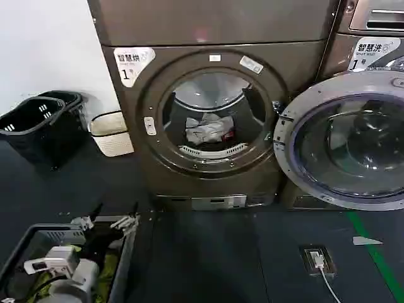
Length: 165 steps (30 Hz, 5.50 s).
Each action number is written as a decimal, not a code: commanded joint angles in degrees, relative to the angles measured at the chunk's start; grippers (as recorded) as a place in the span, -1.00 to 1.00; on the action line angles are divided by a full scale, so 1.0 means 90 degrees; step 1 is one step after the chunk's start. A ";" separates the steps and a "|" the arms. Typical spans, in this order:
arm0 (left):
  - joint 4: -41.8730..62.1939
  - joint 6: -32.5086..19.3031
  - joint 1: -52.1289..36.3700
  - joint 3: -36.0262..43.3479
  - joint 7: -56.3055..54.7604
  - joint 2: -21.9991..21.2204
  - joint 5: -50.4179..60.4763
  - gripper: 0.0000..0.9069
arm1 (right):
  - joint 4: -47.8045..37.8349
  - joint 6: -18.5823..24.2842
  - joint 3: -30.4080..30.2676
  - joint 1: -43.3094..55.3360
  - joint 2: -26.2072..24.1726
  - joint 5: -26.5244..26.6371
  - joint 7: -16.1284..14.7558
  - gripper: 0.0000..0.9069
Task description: Grasp the clothes from the dryer.
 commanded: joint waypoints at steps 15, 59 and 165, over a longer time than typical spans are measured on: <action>-0.0134 -0.0012 -0.0006 -0.0011 0.0036 -0.0122 0.0000 1.00 | 0.0066 0.0262 -0.0069 0.0024 -0.0057 0.0272 -0.0099 1.00; -0.0287 -0.0063 -0.0038 -0.0038 0.0054 -0.0235 0.0050 1.00 | 0.0065 0.0272 -0.0269 0.0173 -0.0164 0.0278 -0.0156 1.00; -0.0187 -0.0234 -0.0097 -0.0048 0.0196 -0.0110 0.0031 1.00 | 0.0262 0.0255 -0.0124 0.0171 0.0031 0.0888 -0.0567 1.00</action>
